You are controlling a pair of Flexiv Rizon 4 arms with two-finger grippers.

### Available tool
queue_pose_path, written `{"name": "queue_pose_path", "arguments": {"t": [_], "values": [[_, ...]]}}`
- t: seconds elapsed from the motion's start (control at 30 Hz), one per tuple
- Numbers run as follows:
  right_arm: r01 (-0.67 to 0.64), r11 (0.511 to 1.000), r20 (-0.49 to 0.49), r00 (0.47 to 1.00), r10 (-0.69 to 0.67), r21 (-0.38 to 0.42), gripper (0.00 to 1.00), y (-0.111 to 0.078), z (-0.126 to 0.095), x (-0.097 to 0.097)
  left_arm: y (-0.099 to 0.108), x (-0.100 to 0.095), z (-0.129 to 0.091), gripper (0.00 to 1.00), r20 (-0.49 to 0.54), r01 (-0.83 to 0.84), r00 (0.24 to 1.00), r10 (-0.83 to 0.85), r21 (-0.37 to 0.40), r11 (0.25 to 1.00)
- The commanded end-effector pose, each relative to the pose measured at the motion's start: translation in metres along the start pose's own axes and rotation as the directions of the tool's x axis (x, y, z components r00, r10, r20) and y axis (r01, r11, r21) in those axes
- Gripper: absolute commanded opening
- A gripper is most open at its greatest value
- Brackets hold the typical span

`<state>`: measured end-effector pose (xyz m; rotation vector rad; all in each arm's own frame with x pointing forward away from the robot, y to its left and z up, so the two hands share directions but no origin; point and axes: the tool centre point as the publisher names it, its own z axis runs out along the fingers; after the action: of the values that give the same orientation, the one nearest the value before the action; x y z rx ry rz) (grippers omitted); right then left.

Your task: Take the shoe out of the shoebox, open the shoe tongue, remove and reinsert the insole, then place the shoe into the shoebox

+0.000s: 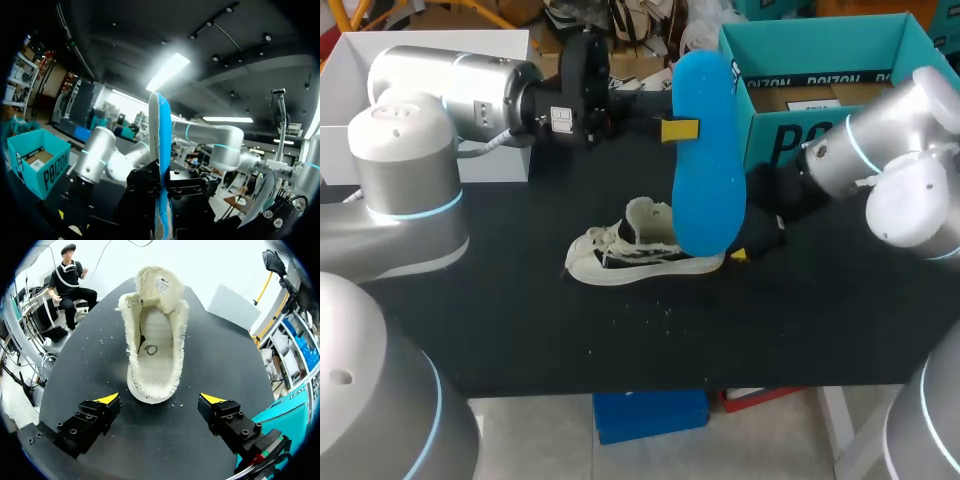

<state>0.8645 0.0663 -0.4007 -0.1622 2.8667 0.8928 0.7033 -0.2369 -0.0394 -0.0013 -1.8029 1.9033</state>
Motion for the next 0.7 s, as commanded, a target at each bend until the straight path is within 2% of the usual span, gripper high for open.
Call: {"name": "queue_pose_path", "arguments": {"t": [0.03, 0.33, 0.7], "values": [[-0.004, 0.955, -0.015, 1.0, 0.009, 0.297, 1.0, 0.011, -0.003, -0.005, 0.001, 0.0, 0.001, 0.0, 0.005, -0.002, 1.0, 0.002, 0.002, 1.0], [-0.001, 0.912, -0.046, 0.999, 0.022, 0.411, 1.0, 0.028, -0.006, -0.008, 0.001, 0.0, 0.001, 0.0, 0.005, -0.002, 1.0, 0.002, 0.002, 1.0], [0.005, 0.881, -0.076, 0.996, 0.036, 0.473, 1.0, 0.04, -0.001, -0.006, 0.001, 0.0, 0.001, 0.0, 0.005, -0.002, 1.0, 0.002, 0.002, 1.0]]}}
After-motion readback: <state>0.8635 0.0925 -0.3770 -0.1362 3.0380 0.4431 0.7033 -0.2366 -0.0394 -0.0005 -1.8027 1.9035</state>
